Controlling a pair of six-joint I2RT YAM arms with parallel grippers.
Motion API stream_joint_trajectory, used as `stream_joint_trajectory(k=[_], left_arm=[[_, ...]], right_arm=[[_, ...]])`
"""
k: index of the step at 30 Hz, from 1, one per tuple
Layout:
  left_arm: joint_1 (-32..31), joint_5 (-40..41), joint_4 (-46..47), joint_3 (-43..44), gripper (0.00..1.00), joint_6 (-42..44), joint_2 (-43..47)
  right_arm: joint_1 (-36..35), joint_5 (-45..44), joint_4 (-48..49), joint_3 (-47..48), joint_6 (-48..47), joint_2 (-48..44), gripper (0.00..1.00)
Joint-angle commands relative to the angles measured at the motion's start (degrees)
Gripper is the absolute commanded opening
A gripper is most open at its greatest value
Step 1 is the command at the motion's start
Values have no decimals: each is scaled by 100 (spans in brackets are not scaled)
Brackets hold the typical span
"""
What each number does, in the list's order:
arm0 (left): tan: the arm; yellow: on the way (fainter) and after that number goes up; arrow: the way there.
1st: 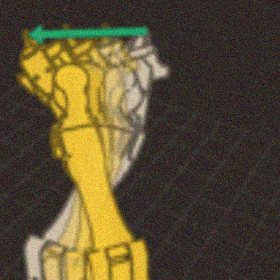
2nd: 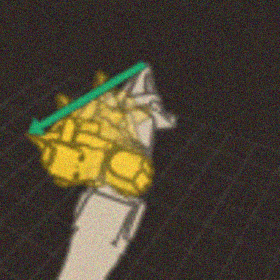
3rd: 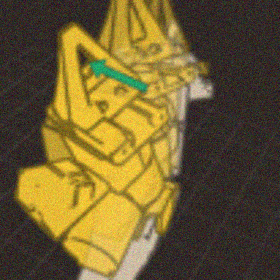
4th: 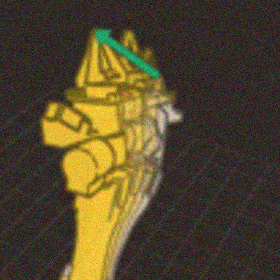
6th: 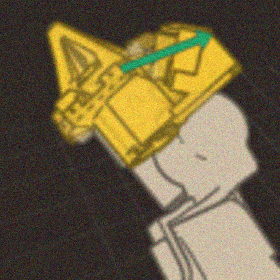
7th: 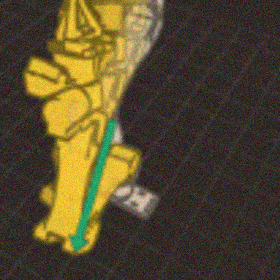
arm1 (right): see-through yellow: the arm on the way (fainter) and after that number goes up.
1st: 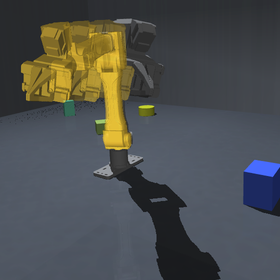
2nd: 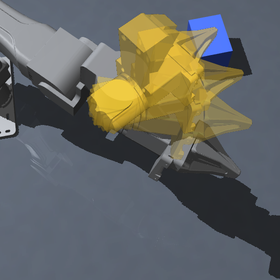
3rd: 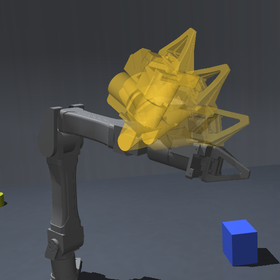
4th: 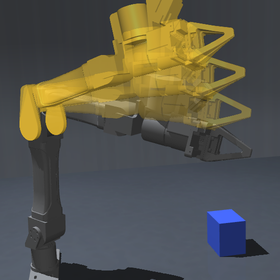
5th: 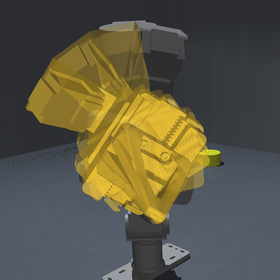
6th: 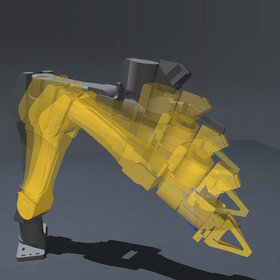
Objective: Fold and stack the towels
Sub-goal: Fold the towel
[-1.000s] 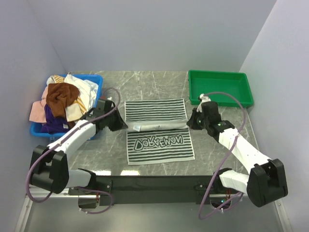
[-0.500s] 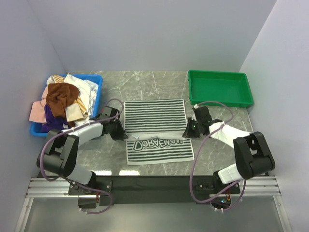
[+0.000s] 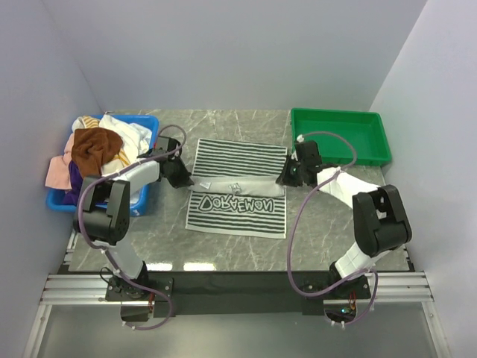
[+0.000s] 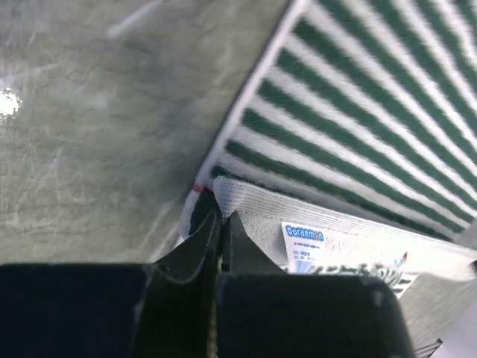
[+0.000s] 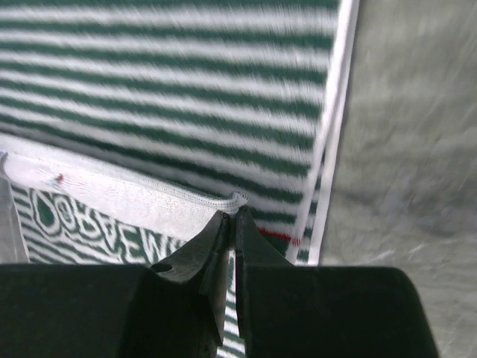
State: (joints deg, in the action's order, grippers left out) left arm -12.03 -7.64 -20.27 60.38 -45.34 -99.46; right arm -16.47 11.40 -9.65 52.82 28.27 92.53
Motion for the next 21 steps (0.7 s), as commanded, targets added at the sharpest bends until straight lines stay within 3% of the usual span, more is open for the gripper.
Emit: stream_joint_trajectory(k=[1, 12, 21], left_arm=[[113, 456, -302, 167, 1, 350, 453], [105, 245, -609, -61, 1, 544, 1587], [105, 26, -469, -852, 1, 562, 1904]], right_arm=[[144, -902, -247, 421, -418, -471, 0], [144, -1526, -714, 282, -911, -1755, 0], [126, -903, -512, -772, -525, -2564, 0]])
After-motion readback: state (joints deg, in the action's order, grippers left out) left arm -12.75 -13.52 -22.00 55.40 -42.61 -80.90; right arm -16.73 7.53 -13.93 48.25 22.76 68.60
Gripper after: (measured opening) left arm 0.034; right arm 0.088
